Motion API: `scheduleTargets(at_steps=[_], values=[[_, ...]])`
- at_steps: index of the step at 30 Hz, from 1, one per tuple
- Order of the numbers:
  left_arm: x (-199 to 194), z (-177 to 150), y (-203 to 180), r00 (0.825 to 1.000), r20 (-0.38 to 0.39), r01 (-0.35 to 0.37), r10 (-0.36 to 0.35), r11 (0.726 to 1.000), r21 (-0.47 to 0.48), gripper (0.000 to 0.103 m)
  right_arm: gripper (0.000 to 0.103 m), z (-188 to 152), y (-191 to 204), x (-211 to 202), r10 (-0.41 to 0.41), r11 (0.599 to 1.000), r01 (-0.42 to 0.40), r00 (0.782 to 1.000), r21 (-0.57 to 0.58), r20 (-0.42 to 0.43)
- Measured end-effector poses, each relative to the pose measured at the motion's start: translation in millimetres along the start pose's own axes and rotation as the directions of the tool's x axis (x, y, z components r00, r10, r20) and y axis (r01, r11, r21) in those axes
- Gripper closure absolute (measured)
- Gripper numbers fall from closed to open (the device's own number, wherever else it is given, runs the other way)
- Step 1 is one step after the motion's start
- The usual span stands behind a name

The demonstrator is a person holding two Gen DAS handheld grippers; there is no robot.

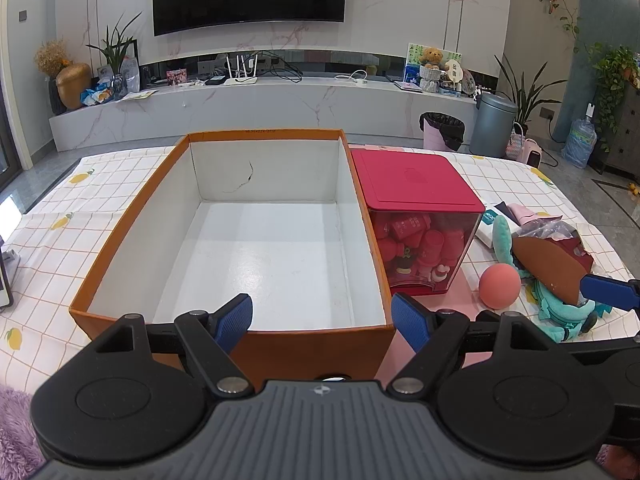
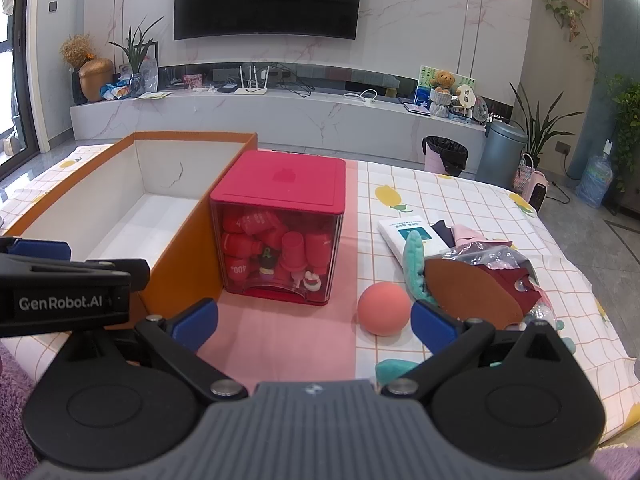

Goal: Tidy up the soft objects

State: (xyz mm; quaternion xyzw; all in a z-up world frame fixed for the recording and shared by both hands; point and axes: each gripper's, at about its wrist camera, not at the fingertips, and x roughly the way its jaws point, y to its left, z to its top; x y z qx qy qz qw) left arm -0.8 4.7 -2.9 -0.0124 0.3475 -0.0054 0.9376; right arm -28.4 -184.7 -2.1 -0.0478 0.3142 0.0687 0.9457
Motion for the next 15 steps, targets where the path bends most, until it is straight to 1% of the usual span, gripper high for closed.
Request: scheduleTargets(at_steps=[15], values=[[-0.1, 0.3, 0.1, 1.0, -0.001, 0.0, 0.0, 1.0, 0.002, 0.01, 0.002, -0.3, -0.2, 0.4, 0.0, 1.0, 0.0, 1.0, -0.001, -0.001]])
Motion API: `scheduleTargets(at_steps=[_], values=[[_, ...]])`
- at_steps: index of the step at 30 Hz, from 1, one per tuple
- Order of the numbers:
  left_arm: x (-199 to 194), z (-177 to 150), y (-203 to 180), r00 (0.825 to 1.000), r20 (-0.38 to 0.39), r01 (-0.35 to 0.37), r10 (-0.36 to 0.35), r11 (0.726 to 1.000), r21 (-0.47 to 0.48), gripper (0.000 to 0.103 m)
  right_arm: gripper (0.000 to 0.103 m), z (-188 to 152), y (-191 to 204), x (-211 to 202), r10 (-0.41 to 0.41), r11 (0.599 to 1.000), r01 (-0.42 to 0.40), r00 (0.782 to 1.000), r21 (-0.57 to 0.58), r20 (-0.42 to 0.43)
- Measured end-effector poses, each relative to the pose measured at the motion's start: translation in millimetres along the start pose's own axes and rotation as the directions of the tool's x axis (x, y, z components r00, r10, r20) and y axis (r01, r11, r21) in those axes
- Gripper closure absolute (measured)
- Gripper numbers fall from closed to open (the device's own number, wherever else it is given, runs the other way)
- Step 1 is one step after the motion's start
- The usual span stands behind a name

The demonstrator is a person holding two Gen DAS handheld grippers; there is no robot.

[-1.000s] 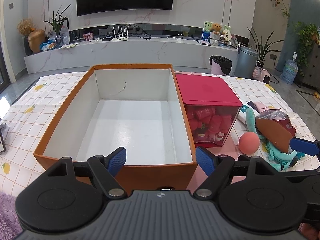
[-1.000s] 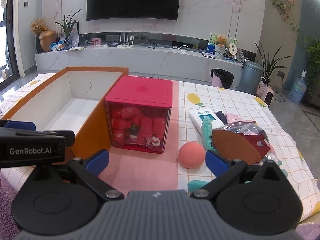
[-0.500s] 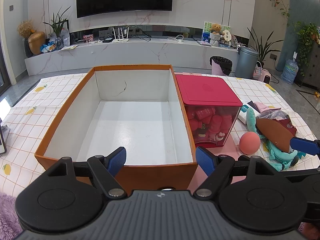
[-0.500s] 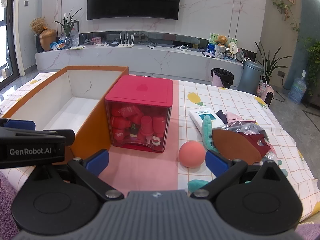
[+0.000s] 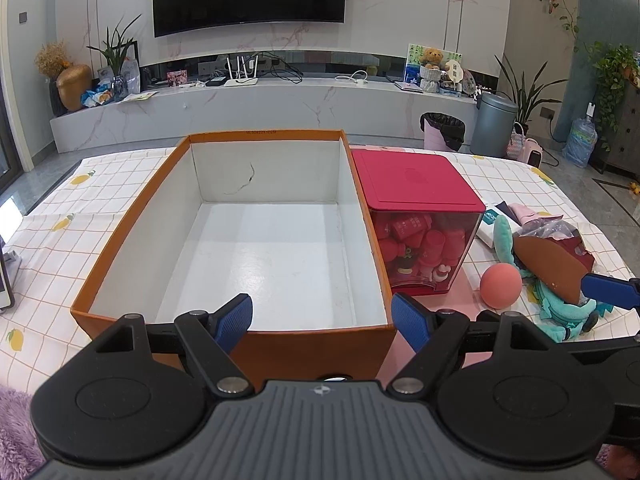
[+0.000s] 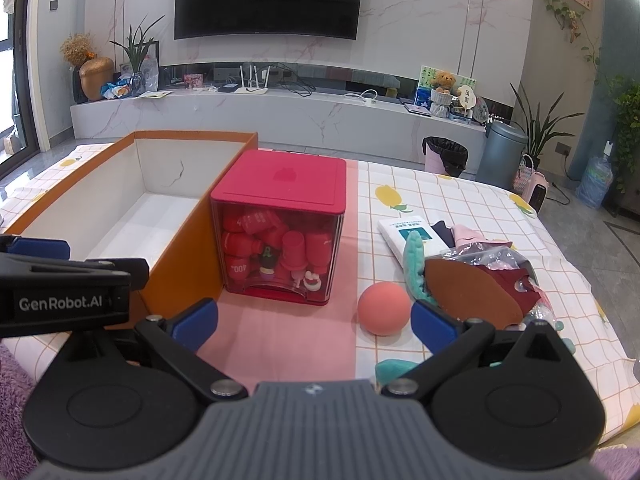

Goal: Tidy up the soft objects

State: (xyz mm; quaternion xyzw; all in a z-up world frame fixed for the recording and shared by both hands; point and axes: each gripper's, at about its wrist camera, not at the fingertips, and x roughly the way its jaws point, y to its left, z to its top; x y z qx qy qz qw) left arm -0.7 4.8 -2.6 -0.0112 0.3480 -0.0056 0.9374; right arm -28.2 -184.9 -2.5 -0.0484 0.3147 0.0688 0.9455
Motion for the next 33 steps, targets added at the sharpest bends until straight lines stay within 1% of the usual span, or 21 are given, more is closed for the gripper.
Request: scheduleTargets(at_steps=[16, 20, 25, 31, 33], values=[[0, 0, 1, 1.0, 0.003, -0.009, 0.009, 1.0, 0.002, 0.01, 0.002, 0, -1, 1, 0.001, 1.0, -0.001, 1.0, 0.0, -0.003], [0, 2, 2, 1.0, -0.006, 0.0, 0.0, 1.0, -0.005, 0.01, 0.002, 0, -3, 1, 0.01, 1.0, -0.01, 1.0, 0.011, -0.003], [-6, 5, -1, 1.0, 0.025, -0.007, 0.007, 1.0, 0.025, 0.01, 0.002, 1, -7, 2, -0.001, 0.999, 0.001, 1.0, 0.04, -0.004], [-16, 16, -2, 0.999, 0.05, 0.014, -0.015, 1.0, 0.021, 0.01, 0.002, 6, -17, -3, -0.026, 0.995, 0.025, 1.0, 0.101, 0.014], [-21, 20, -4, 0.997, 0.067, 0.024, -0.026, 0.999, 0.036, 0.01, 0.002, 8, -24, -4, -0.052, 0.991, 0.05, 0.999, 0.124, 0.012]])
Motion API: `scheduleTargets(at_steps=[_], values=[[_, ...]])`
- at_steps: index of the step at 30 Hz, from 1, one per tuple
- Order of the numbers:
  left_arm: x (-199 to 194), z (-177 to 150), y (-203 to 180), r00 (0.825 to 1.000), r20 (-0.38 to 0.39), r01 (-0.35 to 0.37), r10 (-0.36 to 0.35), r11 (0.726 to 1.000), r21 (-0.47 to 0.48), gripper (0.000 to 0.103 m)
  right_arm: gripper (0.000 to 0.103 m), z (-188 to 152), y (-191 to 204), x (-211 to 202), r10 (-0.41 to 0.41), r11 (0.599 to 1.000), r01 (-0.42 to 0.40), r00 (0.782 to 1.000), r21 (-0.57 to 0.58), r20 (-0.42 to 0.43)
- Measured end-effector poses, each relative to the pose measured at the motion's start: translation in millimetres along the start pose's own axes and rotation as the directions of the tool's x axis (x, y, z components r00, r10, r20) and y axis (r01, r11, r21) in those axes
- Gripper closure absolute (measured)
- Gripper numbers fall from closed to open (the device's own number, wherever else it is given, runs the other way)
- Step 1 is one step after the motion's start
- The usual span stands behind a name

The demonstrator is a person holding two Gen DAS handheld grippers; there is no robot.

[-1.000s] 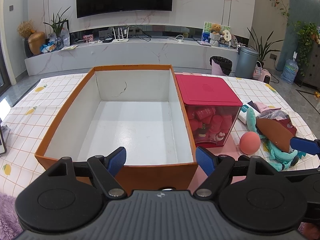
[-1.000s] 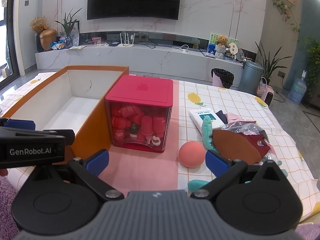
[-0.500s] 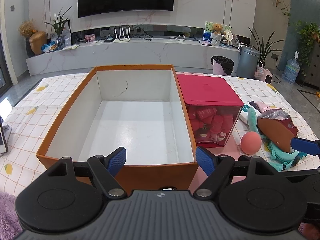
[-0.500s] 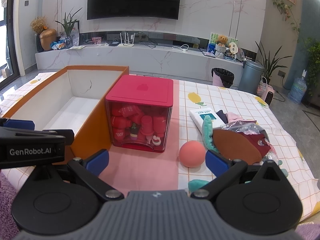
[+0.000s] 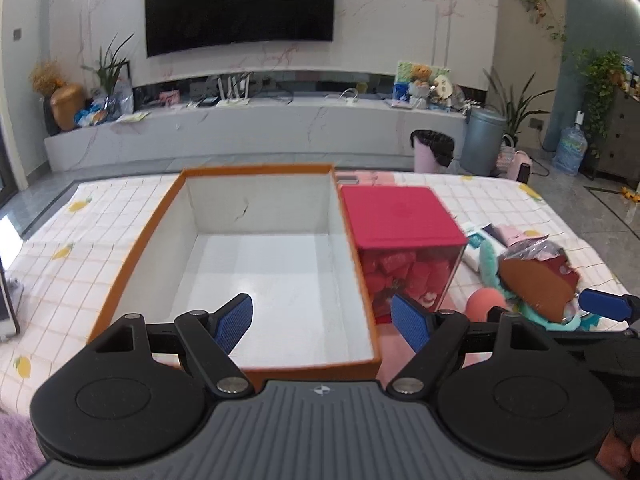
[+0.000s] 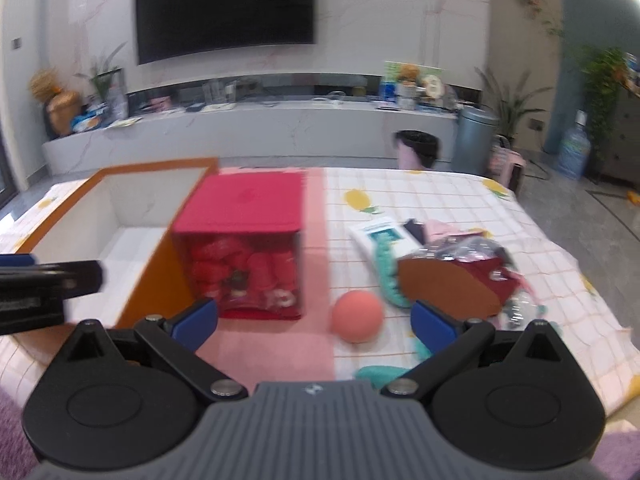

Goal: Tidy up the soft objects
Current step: 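Reach the left tool to the pink ball while the right tool reaches the brown fabric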

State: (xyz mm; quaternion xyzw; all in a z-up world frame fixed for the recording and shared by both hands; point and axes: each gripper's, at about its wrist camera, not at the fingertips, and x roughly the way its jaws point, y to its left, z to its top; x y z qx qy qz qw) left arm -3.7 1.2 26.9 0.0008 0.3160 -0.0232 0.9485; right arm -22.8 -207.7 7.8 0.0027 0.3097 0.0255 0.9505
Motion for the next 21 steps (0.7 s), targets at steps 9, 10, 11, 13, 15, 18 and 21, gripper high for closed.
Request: scheduleTargets(at_steps=[9, 10, 11, 13, 15, 18, 21], values=[[-2, 17, -35, 0.999, 0.029, 0.041, -0.044, 0.996, 0.078, 0.01, 0.002, 27, -63, -8, -0.137, 0.973, 0.132, 0.991, 0.187, 0.01], [-1, 18, -41, 0.998, 0.022, 0.05, -0.053, 0.994, 0.094, 0.01, 0.002, 32, -73, -8, -0.166, 0.964, 0.161, 0.986, 0.21, 0.003], [1, 19, -48, 0.998, 0.014, 0.063, -0.064, 0.992, 0.111, 0.01, 0.002, 36, -82, -7, -0.191, 0.955, 0.188, 0.982, 0.23, -0.009], [4, 19, -60, 0.996, 0.001, 0.089, -0.09, 0.986, 0.14, 0.01, 0.002, 46, -100, -4, -0.22, 0.941, 0.222, 0.975, 0.256, -0.037], [9, 18, -73, 0.994, -0.011, 0.113, -0.113, 0.978, 0.175, 0.01, 0.002, 56, -118, -2, -0.239, 0.928, 0.24, 0.97, 0.284, -0.041], [18, 15, -93, 0.988, -0.017, 0.151, -0.152, 0.962, 0.227, 0.01, 0.002, 67, -138, -5, -0.243, 0.931, 0.236, 0.97, 0.279, -0.012], [28, 9, -107, 0.988, 0.018, 0.144, -0.152, 0.962, 0.233, 0.01, 0.002, 77, -153, 7, -0.212, 0.954, 0.214, 0.977, 0.213, -0.032]])
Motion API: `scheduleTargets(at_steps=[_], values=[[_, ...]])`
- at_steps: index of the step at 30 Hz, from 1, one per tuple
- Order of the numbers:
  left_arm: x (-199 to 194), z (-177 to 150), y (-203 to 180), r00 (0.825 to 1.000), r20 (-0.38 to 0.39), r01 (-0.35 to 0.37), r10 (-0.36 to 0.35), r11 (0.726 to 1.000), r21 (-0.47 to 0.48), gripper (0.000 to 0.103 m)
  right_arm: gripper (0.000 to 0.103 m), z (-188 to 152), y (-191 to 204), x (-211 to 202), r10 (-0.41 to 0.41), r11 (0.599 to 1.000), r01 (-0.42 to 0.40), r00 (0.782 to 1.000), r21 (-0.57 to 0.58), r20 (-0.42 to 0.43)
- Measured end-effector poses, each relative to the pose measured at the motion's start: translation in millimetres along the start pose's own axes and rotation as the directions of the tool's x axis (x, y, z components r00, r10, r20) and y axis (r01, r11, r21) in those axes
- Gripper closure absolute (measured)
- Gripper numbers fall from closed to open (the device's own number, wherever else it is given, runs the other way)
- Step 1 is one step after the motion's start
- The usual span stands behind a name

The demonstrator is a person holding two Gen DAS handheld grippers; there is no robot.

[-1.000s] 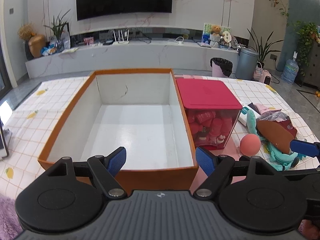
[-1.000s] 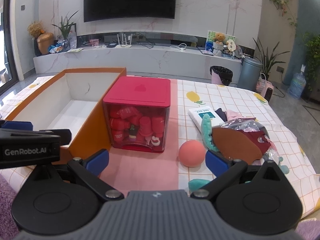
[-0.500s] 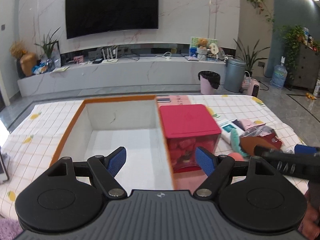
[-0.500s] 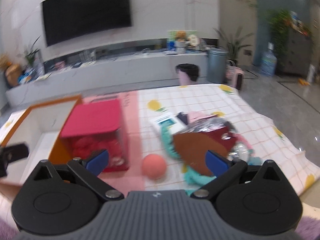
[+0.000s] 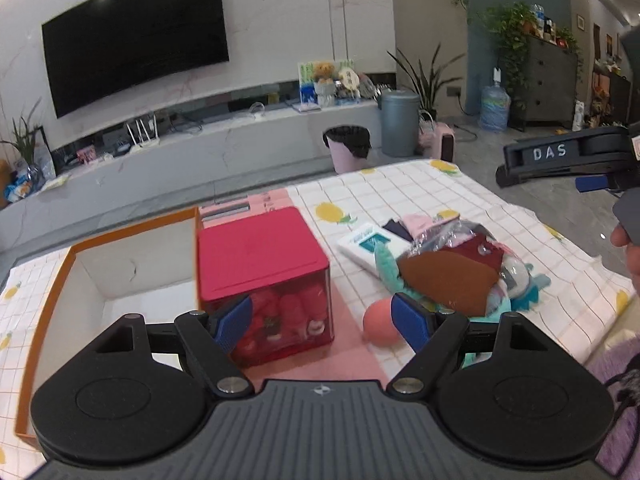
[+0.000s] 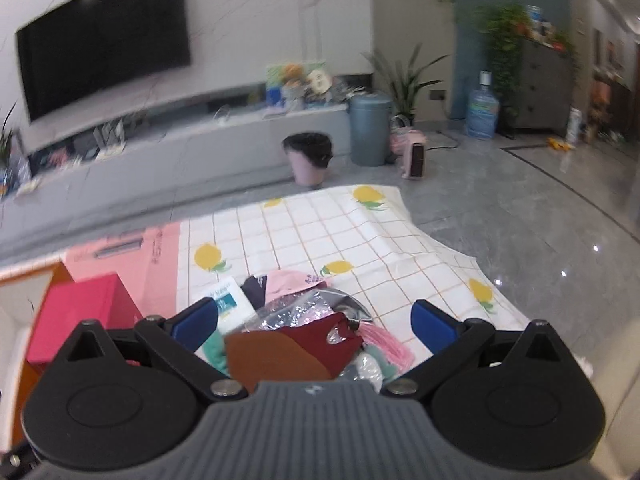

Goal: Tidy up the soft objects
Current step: 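Reach the left tool to the pink ball while the right tool reaches the brown fabric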

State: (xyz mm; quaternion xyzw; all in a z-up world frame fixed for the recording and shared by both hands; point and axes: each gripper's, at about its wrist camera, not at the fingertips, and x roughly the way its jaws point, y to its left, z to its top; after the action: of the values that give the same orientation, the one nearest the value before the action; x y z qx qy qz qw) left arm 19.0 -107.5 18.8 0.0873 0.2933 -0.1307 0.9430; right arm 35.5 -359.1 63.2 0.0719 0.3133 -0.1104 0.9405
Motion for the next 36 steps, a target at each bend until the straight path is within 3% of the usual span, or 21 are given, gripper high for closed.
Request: scheduleTargets(at_steps=[2, 5, 7, 10, 12, 14, 16, 23, 27, 32, 36], values=[[10, -2, -9, 0.999, 0.016, 0.028, -0.028, 0.999, 0.025, 0.01, 0.002, 5, -4, 16, 0.053, 0.998, -0.055, 0.997, -0.042, -0.053], [31, -6, -19, 0.998, 0.019, 0.056, -0.057, 0.997, 0.057, 0.01, 0.003, 4, -6, 43, 0.162, 0.985, -0.17, 0.976, -0.042, -0.144], [43, -10, -25, 0.996, 0.022, 0.086, -0.088, 0.993, 0.08, 0.01, 0.003, -3, -4, 56, 0.185, 0.98, -0.195, 0.968, -0.042, -0.17], [60, -18, -31, 0.985, 0.011, 0.17, -0.172, 0.98, 0.1, 0.01, 0.003, -13, 3, 75, 0.169, 0.973, -0.197, 0.962, -0.119, -0.213], [71, -22, -33, 0.972, -0.012, 0.234, -0.235, 0.966, 0.111, 0.01, 0.004, -17, 5, 86, 0.117, 0.976, -0.153, 0.968, -0.155, -0.22], [80, -26, -34, 0.965, -0.014, 0.262, -0.262, 0.958, 0.113, 0.01, 0.012, -19, 6, 94, 0.094, 0.978, -0.13, 0.973, -0.165, -0.211], [88, -30, -36, 0.958, -0.013, 0.284, -0.285, 0.951, 0.121, 0.01, 0.012, -19, 7, 101, 0.108, 0.974, -0.149, 0.968, -0.171, -0.225], [117, -36, -35, 0.965, -0.023, 0.262, -0.261, 0.963, 0.059, 0.01, 0.012, -43, 36, 115, 0.038, 0.912, -0.136, 0.967, -0.387, -0.251], [129, -40, -36, 0.968, -0.051, 0.25, -0.246, 0.966, 0.071, 0.011, 0.012, -46, 40, 119, -0.028, 0.909, -0.068, 0.974, -0.411, -0.223], [139, -42, -36, 0.965, -0.074, 0.256, -0.252, 0.965, 0.051, 0.016, 0.012, -47, 35, 128, -0.031, 0.921, -0.069, 0.968, -0.383, -0.25], [147, -46, -33, 0.967, -0.102, 0.238, -0.234, 0.971, 0.03, 0.029, 0.012, -54, 42, 139, -0.049, 0.902, -0.078, 0.959, -0.425, -0.28]])
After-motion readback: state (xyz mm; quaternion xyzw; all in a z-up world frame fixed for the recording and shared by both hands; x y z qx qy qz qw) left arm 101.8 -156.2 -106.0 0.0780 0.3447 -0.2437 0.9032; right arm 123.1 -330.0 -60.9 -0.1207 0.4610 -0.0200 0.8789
